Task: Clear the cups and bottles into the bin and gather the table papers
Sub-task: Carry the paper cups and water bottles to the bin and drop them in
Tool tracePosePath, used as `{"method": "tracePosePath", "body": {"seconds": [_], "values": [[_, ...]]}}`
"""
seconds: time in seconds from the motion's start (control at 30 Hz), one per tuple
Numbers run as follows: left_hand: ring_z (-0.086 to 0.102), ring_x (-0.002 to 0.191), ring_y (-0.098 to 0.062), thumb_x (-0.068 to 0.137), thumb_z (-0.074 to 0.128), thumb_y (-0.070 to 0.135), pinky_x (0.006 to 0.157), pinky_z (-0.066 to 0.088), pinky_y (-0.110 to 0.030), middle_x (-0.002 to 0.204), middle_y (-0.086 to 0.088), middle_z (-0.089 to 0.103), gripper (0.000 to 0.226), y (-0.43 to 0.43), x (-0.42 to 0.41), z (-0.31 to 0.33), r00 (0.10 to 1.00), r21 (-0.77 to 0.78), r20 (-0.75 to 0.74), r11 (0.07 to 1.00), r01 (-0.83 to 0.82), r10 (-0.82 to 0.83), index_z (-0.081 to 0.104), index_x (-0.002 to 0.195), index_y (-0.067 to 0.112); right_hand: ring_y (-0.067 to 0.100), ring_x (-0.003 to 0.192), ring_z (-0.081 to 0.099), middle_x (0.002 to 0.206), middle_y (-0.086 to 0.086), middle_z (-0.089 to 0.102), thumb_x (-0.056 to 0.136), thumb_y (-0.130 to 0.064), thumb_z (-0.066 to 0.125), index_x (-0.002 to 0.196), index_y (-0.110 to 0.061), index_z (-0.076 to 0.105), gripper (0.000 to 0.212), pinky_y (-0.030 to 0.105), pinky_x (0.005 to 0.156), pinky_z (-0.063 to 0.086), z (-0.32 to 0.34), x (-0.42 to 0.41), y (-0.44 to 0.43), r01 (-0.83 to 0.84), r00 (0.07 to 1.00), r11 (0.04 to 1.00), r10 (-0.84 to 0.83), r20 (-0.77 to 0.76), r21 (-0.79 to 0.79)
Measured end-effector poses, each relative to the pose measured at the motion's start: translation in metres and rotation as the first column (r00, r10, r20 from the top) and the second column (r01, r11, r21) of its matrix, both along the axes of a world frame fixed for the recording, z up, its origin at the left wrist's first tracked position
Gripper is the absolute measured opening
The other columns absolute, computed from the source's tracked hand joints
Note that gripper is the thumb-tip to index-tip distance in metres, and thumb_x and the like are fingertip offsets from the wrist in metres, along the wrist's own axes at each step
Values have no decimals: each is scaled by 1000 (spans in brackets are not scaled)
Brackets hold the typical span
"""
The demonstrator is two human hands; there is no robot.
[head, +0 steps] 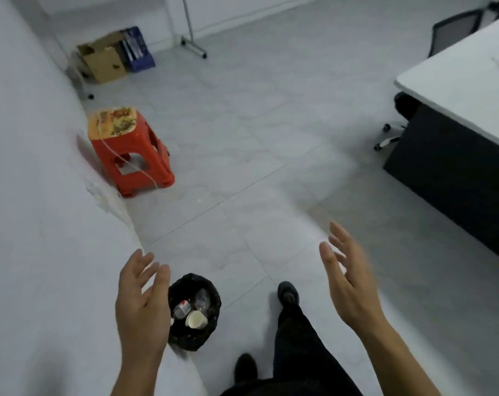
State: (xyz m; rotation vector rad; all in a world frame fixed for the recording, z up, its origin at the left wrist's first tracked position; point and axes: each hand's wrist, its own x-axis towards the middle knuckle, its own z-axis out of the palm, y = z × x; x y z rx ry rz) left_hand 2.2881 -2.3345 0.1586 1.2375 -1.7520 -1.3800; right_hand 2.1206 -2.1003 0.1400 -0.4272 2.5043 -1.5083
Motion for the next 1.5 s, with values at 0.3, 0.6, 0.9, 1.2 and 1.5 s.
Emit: {"method": "tracePosePath", "body": {"seconds": [0.3,0.6,0.9,1.2,1.5], "values": [[59,116,-11,96,61,11,91,48,-26,130,5,59,48,154,-99,19,788,-27,-79,791,611,-611,46,140,21,11,125,51,139,-12,48,88,-51,56,148,-34,38,65,33,103,44,21,89,217,648,762,762,-648,1,3],[58,118,-7,94,62,11,89,47,-25,130,9,60,48,424,-138,34,325,-103,-47,328,939,-945,49,135,31,15,128,49,143,-10,46,83,-55,56,145,-38,41,66,34,103,43,11,166,425,919,393,383,-911,123,-95],[54,118,-3,93,60,12,87,45,-21,136,6,53,59,665,-172,26,80,-84,-29,82,993,-996,38,146,26,11,127,50,144,-16,44,83,-57,56,144,-38,46,65,25,99,41,14,168,645,966,255,245,-954,157,-81],[54,121,-8,93,59,10,97,46,-32,138,4,52,61,820,-282,-10,108,-17,-7,108,994,-994,36,147,26,11,126,50,138,-20,46,89,-47,60,131,-53,42,46,31,102,43,-19,69,806,967,251,254,-944,212,-14],[56,122,-8,94,61,9,92,47,-23,136,4,56,56,1088,-439,32,-58,-65,-116,-50,997,-992,42,145,24,3,127,50,138,-24,48,84,-52,60,131,-54,45,50,29,105,42,30,-44,1027,992,125,122,-985,119,-36]]}}
